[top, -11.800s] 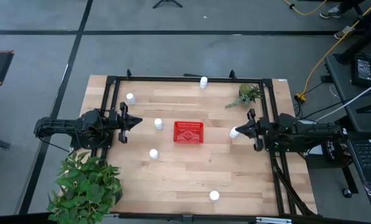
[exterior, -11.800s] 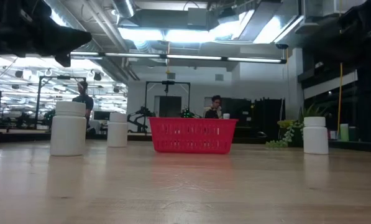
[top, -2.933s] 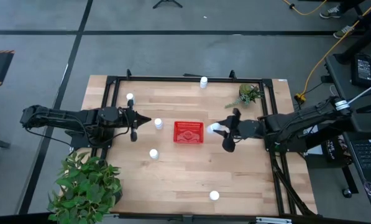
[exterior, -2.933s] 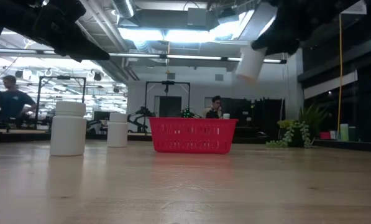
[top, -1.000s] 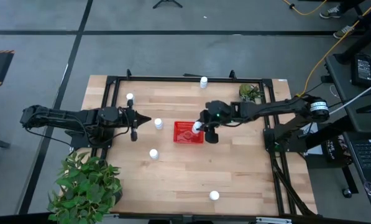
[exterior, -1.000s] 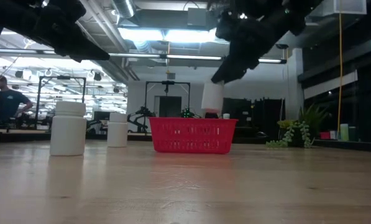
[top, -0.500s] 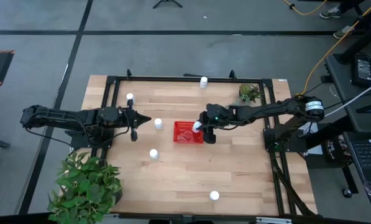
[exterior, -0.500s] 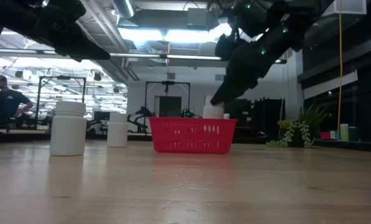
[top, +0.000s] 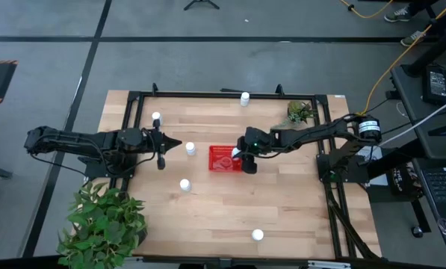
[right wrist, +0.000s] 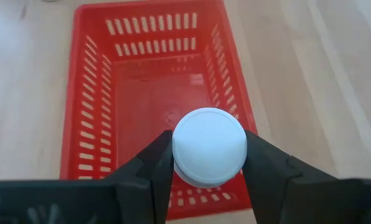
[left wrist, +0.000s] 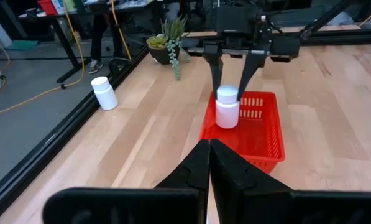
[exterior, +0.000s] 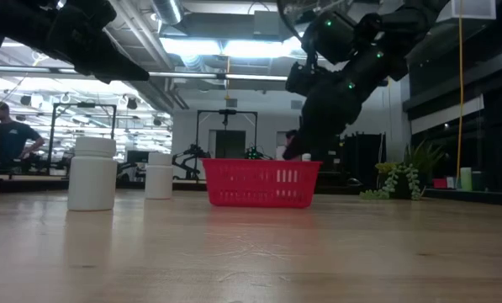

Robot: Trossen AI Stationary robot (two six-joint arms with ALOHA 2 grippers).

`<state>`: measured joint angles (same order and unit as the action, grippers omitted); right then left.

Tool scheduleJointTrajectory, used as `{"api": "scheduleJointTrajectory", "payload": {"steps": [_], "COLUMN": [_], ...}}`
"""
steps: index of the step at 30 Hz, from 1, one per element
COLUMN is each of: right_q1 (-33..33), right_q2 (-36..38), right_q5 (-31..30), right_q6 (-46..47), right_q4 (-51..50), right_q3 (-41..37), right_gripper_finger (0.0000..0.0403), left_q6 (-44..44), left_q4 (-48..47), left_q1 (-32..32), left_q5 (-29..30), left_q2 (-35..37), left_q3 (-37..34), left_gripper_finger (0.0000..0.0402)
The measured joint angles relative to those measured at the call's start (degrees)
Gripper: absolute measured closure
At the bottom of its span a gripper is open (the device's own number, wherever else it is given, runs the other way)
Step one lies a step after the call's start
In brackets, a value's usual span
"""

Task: Pick and place pill bottles into a basket
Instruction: Put the white pill bottle into the red basket

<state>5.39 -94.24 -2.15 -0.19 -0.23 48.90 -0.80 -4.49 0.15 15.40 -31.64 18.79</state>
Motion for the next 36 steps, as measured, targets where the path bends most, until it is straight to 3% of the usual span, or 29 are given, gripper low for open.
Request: {"api": "scheduleJointTrajectory", "payload": {"steps": [26,36], "right_q1": [0.04,0.07], "right_q2": [-1.20,-1.20], "right_q5": [-0.33,-0.79], "right_q6": [-0.13,-0.28], "right_q4": [0.52,0.42], "right_q3": [0.02,0.02], "right_gripper_finger": [0.0247,0.0196], "left_q6": [0.00,0.00], "left_q4": [-0.02,-0.02], "left_q1": [0.01,0.02], "left_q5": [0.00,0.00], "left_q2": [-0.02,0.00], "left_q3": [0.00,0.00], "left_gripper_finger": [0.0394,0.0393]}}
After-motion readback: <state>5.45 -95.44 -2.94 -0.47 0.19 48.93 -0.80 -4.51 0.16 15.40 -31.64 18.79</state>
